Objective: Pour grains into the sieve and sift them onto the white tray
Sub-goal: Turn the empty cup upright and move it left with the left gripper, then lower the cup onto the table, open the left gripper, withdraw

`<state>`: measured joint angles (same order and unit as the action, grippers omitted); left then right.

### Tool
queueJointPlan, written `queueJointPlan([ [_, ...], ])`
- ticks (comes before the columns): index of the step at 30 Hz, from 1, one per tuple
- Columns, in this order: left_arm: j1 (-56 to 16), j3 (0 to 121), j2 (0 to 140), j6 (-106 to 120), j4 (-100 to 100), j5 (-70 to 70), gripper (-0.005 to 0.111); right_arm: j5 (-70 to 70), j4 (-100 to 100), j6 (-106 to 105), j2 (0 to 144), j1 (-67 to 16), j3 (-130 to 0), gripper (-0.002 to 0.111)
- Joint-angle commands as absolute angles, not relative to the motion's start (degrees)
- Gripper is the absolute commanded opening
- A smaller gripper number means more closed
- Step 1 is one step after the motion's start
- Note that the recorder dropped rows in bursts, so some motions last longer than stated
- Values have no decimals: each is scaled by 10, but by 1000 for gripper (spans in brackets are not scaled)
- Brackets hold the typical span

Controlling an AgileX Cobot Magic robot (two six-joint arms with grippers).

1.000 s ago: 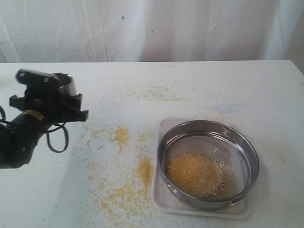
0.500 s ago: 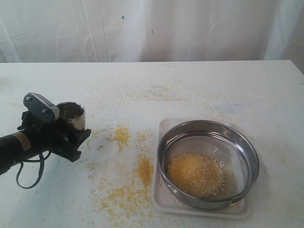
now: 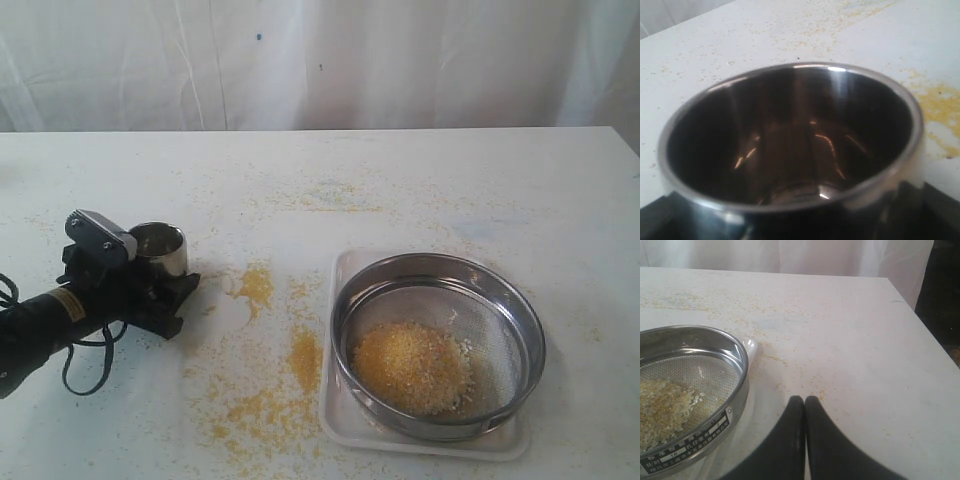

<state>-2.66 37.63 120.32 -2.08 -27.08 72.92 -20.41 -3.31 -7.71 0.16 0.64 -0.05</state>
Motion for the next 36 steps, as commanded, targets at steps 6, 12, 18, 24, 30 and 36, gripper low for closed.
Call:
queueJointPlan([
  [6, -25, 394, 1228, -45, -310, 700, 0, -200, -30, -76, 0, 6, 0, 0],
  [12, -25, 394, 1227, -45, -319, 700, 30, -200, -30, -76, 0, 6, 0, 0],
  [18, -25, 395, 1221, -78, -310, 700, 98, -200, -30, -76, 0, 6, 0, 0],
  [24, -25, 395, 1147, -138, -274, 700, 105, -200, -30, -76, 0, 6, 0, 0],
  [30, -25, 395, 1041, -131, -252, 700, 105, -200, -30, -76, 0, 6, 0, 0],
  [36, -25, 395, 911, -100, -225, 654, 105, -200, -30, -76, 0, 6, 0, 0],
])
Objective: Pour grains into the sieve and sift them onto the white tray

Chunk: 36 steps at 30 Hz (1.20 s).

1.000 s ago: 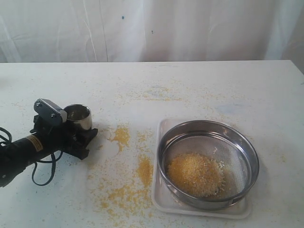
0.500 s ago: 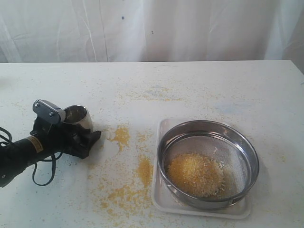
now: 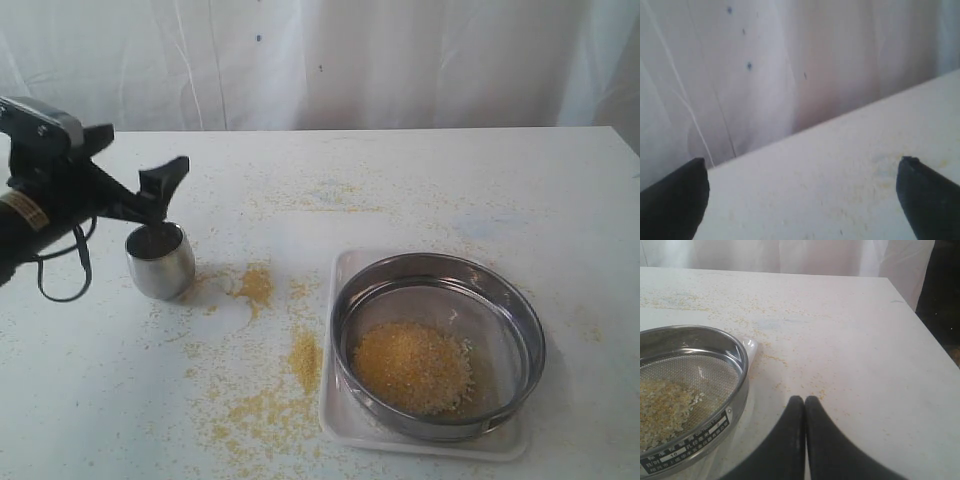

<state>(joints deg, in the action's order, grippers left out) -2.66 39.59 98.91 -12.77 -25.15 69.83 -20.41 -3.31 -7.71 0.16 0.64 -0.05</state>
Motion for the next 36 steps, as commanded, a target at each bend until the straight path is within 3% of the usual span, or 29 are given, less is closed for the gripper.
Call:
queueJointPlan([
  [1, -25, 395, 886, -81, -205, 616, 105, -200, -30, -76, 0, 6, 0, 0],
  [7, -25, 395, 734, -24, 31, 375, 103, -200, -30, -76, 0, 6, 0, 0],
  [10, -20, 395, 673, 95, 159, 276, 88, -200, -30, -76, 0, 6, 0, 0],
  [15, 3, 395, 591, 363, 263, 113, 33, -200, -30, -76, 0, 6, 0, 0],
  [18, 21, 395, 548, 394, 269, 18, 0, -200, -30, -76, 0, 6, 0, 0],
  [22, 52, 380, 503, 380, 269, -66, 0, -200, -30, -76, 0, 6, 0, 0],
  [31, 197, 240, 419, 274, 269, -46, 0, -200, -30, -76, 0, 6, 0, 0],
  [36, 214, 160, 353, 142, 305, -42, 0, -200, -30, -76, 0, 6, 0, 0],
])
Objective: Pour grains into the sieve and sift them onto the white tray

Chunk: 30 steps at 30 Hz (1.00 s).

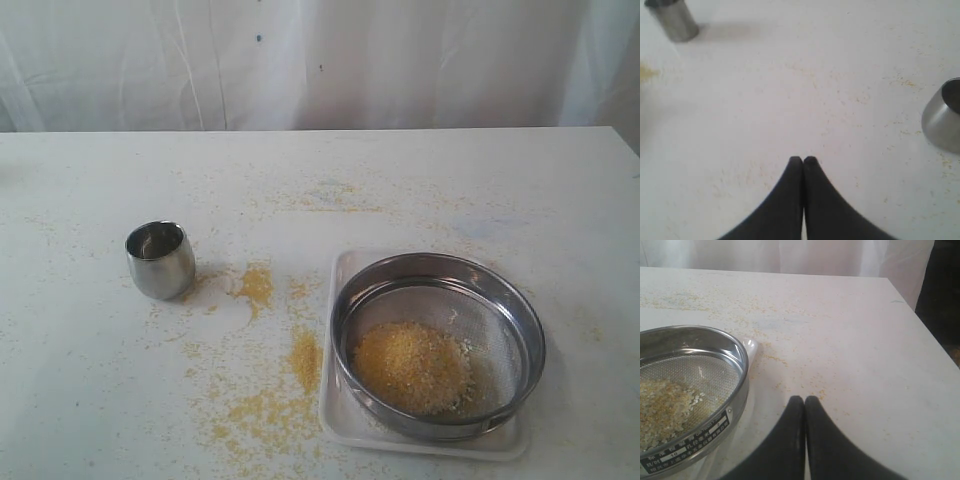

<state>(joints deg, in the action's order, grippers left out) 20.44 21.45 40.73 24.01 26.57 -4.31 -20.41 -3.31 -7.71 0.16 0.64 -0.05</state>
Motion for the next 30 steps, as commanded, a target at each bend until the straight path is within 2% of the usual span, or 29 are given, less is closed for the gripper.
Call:
queueJointPlan([
  [1, 214, 146, 333, 137, 306, -41, 0, -200, -30, -76, 0, 6, 0, 0],
  [12, 214, 90, 73, 165, 304, -111, 0, -200, -30, -76, 0, 6, 0, 0],
  [19, 210, 84, 2, 152, 279, -94, 0, -200, -30, -76, 0, 6, 0, 0],
  [25, 178, 74, 0, -288, -99, -75, 0, -200, -30, -73, 0, 6, 0, 0],
  [30, 153, 74, 0, -286, -107, -54, 0, -200, -30, -68, 0, 6, 0, 0],
])
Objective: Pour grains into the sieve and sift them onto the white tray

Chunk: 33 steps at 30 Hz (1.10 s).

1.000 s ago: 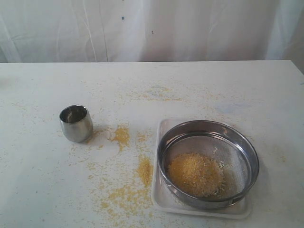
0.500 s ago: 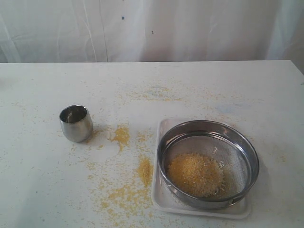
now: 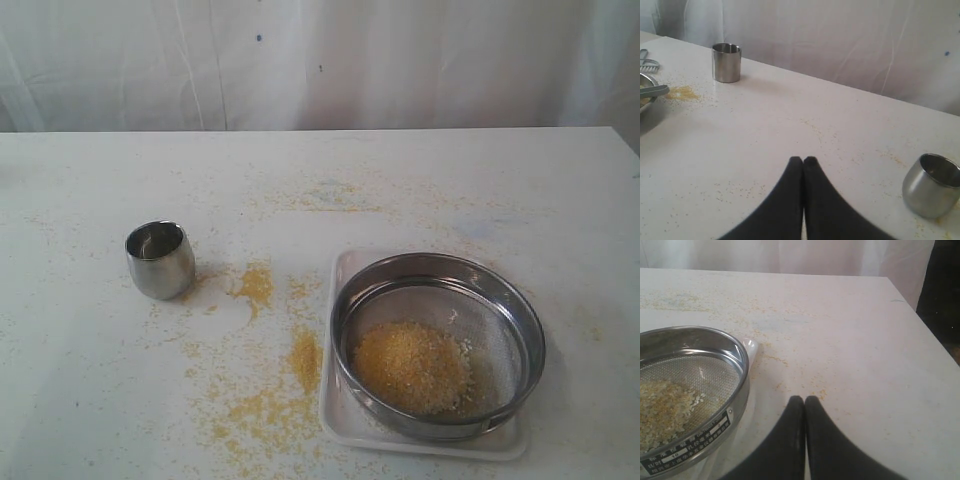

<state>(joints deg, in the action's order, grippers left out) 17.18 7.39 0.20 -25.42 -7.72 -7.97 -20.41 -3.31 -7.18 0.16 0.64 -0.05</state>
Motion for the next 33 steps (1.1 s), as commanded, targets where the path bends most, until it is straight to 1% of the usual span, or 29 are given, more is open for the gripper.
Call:
queueJointPlan([
  [1, 151, 74, 0, -284, -107, -50, 0, -200, -30, -68, 0, 6, 0, 0],
  [14, 152, 67, 0, -285, -98, -37, 0, -200, -30, -68, 0, 6, 0, 0],
  [18, 152, 67, 0, -281, -103, 58, 0, -200, -30, -68, 0, 6, 0, 0],
  [24, 152, 67, 0, -267, -142, 18, 0, -200, -30, -68, 0, 6, 0, 0],
  [30, 152, 67, 0, -252, -204, 20, 0, -200, -30, -68, 0, 6, 0, 0],
  [33, 152, 67, 0, -253, -212, -10, 0, -200, -30, -68, 0, 6, 0, 0],
])
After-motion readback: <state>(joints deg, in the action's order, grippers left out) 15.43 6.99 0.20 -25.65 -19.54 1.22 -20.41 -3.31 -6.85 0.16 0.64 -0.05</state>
